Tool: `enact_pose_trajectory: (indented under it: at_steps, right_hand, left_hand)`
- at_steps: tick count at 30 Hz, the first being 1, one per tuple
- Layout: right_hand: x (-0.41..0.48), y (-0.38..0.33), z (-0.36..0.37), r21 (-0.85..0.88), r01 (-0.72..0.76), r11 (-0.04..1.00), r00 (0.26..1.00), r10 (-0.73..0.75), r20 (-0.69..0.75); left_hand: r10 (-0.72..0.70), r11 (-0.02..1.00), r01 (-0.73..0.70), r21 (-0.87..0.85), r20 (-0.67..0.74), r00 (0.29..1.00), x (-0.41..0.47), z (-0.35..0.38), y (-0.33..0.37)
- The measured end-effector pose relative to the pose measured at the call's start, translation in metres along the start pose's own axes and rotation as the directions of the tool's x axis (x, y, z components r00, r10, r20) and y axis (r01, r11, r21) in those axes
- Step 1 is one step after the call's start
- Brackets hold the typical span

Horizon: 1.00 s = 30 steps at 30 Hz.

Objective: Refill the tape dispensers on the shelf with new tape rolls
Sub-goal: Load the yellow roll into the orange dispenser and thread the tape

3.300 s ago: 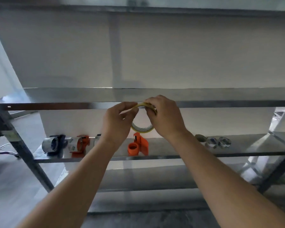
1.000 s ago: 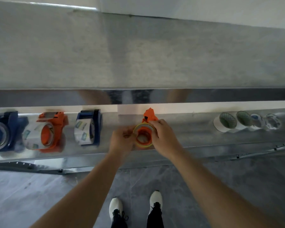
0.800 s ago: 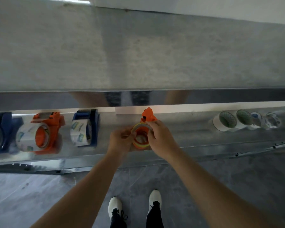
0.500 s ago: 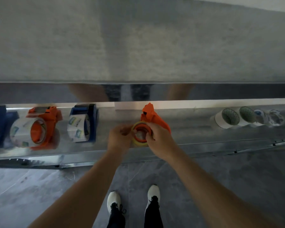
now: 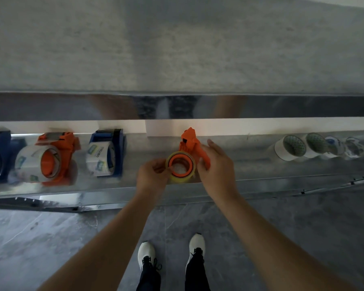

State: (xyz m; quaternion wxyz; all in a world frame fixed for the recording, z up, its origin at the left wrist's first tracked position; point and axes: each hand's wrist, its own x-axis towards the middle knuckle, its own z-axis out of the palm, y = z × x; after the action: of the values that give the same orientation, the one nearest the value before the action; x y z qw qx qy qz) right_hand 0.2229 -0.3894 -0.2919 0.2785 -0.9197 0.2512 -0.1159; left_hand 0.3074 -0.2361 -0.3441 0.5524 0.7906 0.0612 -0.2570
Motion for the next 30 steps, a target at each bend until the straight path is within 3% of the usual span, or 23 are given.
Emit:
enact_pose_trajectory:
  at_steps: [5,10,15,23,27,30]
  right_hand:
    - [-0.001,0.012,0.008,-0.001,-0.116,0.993,0.992,0.116,0.050]
    - [-0.005,0.010,0.010,0.033,-0.140,0.990,0.990,0.139,0.032]
    - [-0.011,0.002,0.023,0.142,-0.151,0.978,0.988,0.147,0.037]
    - [-0.007,-0.008,0.032,0.255,-0.278,0.926,0.957,0.289,-0.004]
    - [-0.007,-0.002,0.025,0.310,-0.362,0.879,0.923,0.384,-0.009]
    - [-0.009,0.004,0.026,0.380,-0.409,0.830,0.894,0.447,-0.014]
  left_hand:
    - [-0.017,1.000,0.017,-0.012,-0.008,1.000,-0.002,0.003,-0.002]
    - [-0.019,1.000,0.019,-0.006,-0.024,1.000,-0.002,0.004,-0.004]
    - [-0.029,0.999,0.028,-0.043,-0.031,0.999,-0.002,0.008,-0.009]
    - [-0.044,0.993,0.043,-0.113,-0.004,0.999,-0.006,0.010,-0.010]
    - [-0.103,0.962,0.106,-0.252,0.025,0.994,-0.009,0.006,-0.003]
    - [-0.171,0.885,0.199,-0.421,0.104,0.980,-0.010,0.000,0.007]
